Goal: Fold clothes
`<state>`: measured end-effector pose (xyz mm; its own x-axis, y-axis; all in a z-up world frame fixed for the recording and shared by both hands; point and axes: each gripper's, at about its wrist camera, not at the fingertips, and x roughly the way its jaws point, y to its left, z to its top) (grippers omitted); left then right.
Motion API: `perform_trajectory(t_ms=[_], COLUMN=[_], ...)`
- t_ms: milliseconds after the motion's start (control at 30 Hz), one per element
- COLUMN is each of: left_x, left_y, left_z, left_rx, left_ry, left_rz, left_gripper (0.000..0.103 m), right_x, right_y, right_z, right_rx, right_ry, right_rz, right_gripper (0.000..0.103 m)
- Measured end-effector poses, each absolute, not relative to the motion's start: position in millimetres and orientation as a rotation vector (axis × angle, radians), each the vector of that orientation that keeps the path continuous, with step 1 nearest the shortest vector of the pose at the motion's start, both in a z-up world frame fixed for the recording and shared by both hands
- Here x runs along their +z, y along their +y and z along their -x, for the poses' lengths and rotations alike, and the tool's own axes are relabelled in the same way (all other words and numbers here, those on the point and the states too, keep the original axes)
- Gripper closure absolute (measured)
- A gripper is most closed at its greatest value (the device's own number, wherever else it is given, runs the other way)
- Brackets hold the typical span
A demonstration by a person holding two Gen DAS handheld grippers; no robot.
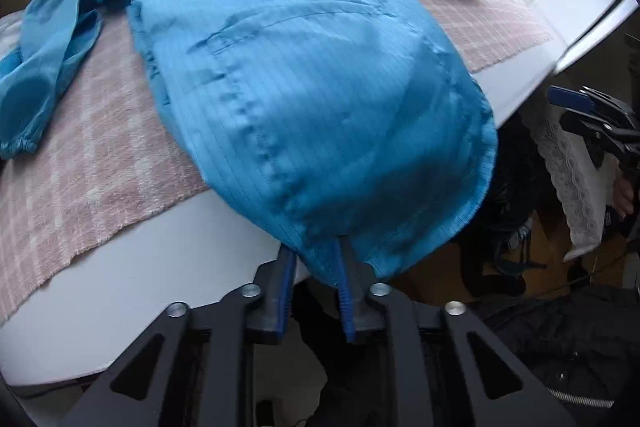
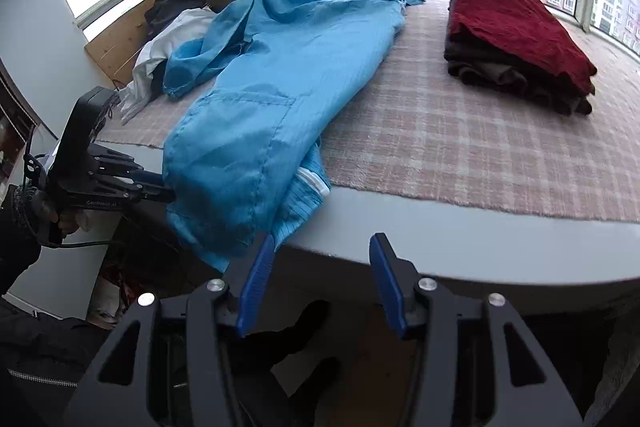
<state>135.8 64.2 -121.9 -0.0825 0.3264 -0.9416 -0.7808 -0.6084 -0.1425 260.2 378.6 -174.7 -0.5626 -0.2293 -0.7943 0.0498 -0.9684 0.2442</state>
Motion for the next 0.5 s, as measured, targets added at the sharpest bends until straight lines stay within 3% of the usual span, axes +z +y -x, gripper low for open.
perform_trajectory(t_ms=[67, 133, 167, 433, 467, 500], left_x=[-119, -116, -114, -131, -130, -128], left_y=[60, 56, 54, 71, 75, 78], left_z=[-135, -135, -135, -148, -151, -154], left_rx=[1.795, 1.797, 1.798, 1.715, 1.705, 1.694], left_ry=[0.518, 0.513, 0.511, 0.471, 0.47, 0.467], left_rz=[1.403, 1.403, 1.402, 1.418, 1.405, 1.402], left_gripper=[0.084, 0.069, 0.068, 0.068, 0.069, 0.081], right_x=[-179, -183, -185, -185, -183, -181], right_y=[380, 380, 379, 376, 377, 378], right_z=[-263, -266, -267, -267, -267, -268], right_rx=[-2.612, -2.6, -2.596, -2.595, -2.603, -2.612], right_ry=[-0.333, -0.357, -0.364, -0.371, -0.364, -0.359], right_rz=[-1.394, -1.394, -1.394, -1.392, -1.388, -1.384], right_gripper=[0.054, 0.054, 0.054, 0.054, 0.054, 0.054])
